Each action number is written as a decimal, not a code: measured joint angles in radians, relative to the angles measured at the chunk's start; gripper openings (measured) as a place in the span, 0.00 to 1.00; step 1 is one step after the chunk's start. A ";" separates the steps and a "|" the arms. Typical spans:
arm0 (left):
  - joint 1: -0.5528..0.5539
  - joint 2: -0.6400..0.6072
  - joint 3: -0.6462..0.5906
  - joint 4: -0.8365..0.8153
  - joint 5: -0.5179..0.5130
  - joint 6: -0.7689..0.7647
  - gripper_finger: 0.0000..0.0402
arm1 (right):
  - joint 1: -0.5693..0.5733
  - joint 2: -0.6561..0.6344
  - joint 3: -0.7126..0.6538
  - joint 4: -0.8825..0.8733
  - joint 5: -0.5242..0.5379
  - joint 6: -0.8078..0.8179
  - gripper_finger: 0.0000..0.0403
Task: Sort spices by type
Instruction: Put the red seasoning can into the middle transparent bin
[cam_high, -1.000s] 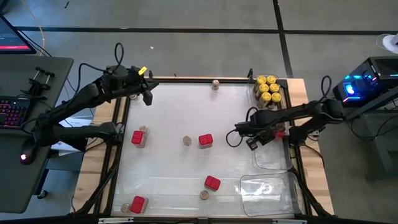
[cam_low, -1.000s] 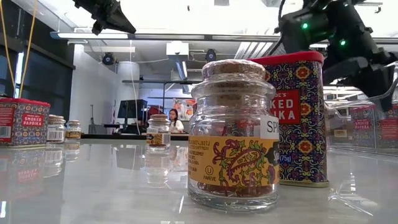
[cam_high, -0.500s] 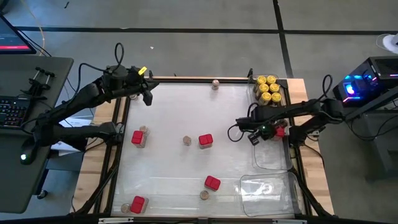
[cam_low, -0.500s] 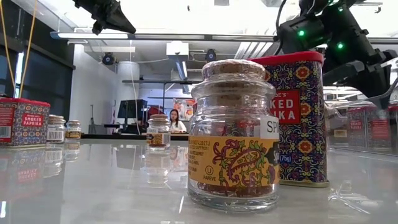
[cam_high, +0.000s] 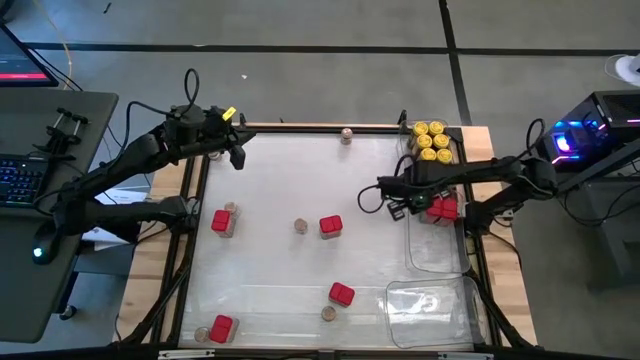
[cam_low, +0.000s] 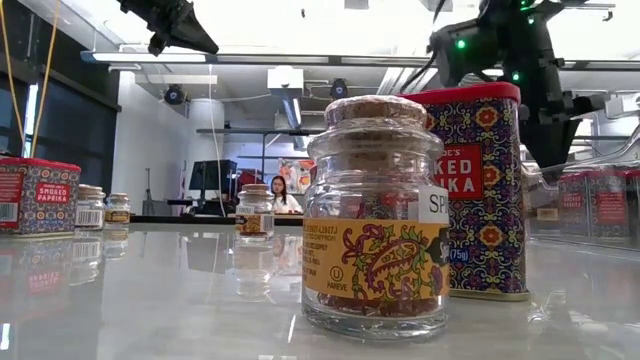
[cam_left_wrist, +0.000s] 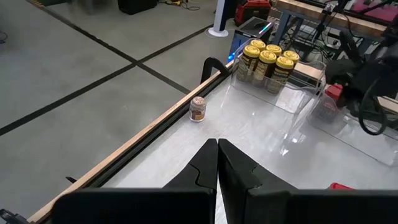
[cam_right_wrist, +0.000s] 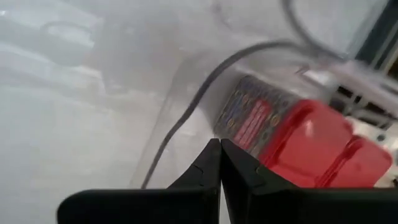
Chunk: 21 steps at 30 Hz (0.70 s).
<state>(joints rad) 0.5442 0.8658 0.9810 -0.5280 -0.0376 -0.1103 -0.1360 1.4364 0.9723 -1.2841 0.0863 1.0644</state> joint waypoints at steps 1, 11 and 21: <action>0.000 0.000 0.000 0.000 0.000 0.000 0.00 | -0.007 0.000 -0.005 0.002 0.015 -0.001 0.00; 0.000 0.003 0.000 0.000 0.000 0.000 0.00 | -0.028 0.000 -0.005 -0.063 -0.012 -0.104 0.00; 0.000 0.034 0.000 0.000 0.000 -0.009 0.00 | -0.028 0.000 -0.006 -0.126 -0.031 -0.210 0.00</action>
<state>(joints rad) 0.5442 0.8994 0.9810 -0.5282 -0.0376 -0.1194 -0.1638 1.4368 0.9665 -1.4103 0.0555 0.8548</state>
